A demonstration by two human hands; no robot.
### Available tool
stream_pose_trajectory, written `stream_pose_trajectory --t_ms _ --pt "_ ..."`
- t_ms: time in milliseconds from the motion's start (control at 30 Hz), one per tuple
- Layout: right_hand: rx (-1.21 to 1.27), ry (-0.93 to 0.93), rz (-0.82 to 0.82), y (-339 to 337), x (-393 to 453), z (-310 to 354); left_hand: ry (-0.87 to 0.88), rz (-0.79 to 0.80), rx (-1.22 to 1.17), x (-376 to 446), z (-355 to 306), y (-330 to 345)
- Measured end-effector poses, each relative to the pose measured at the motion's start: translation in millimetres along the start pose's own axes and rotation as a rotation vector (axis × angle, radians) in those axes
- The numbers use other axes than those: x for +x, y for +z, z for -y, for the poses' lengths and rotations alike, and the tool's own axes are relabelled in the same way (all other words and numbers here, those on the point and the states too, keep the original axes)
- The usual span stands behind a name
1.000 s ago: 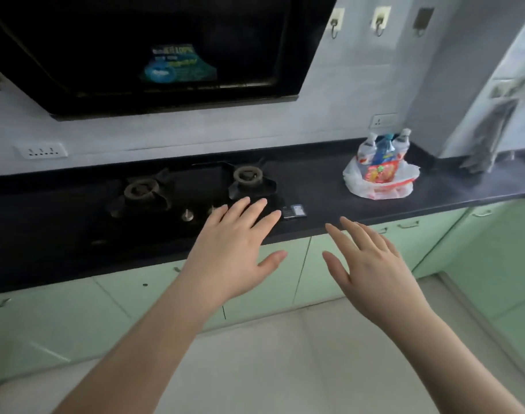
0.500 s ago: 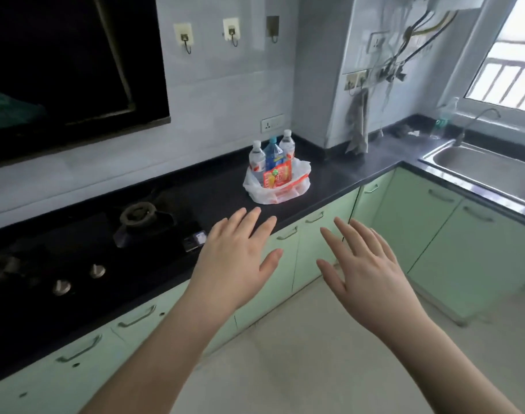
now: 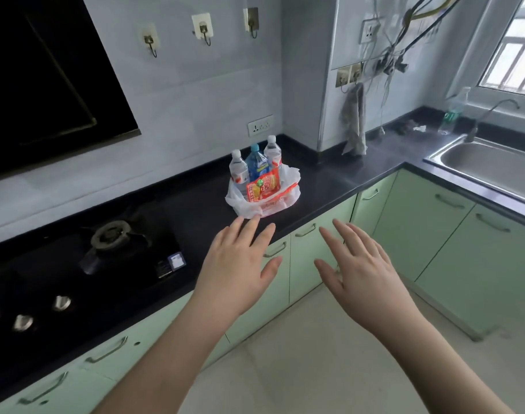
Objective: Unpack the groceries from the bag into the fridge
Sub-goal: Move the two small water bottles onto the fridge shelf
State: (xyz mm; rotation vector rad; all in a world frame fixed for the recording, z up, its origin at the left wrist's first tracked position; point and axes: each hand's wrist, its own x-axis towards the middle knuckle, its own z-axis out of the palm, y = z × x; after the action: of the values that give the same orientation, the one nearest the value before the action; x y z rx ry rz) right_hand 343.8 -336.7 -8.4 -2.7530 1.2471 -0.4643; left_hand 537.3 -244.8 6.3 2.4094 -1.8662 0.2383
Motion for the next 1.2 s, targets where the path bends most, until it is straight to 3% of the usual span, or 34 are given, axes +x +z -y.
stream_pose_trajectory --t_ms 500,833,1200 --pt "-0.044 -0.018 0.027 52 171 3 0.025 -0.041 -0.052 162 85 49" --pt "-0.074 -0.019 0.077 79 256 -33 0.041 0.026 -0.080 251 95 81" --pt "-0.013 -0.169 0.152 112 373 -112 -0.177 -0.009 -0.018 341 81 117"
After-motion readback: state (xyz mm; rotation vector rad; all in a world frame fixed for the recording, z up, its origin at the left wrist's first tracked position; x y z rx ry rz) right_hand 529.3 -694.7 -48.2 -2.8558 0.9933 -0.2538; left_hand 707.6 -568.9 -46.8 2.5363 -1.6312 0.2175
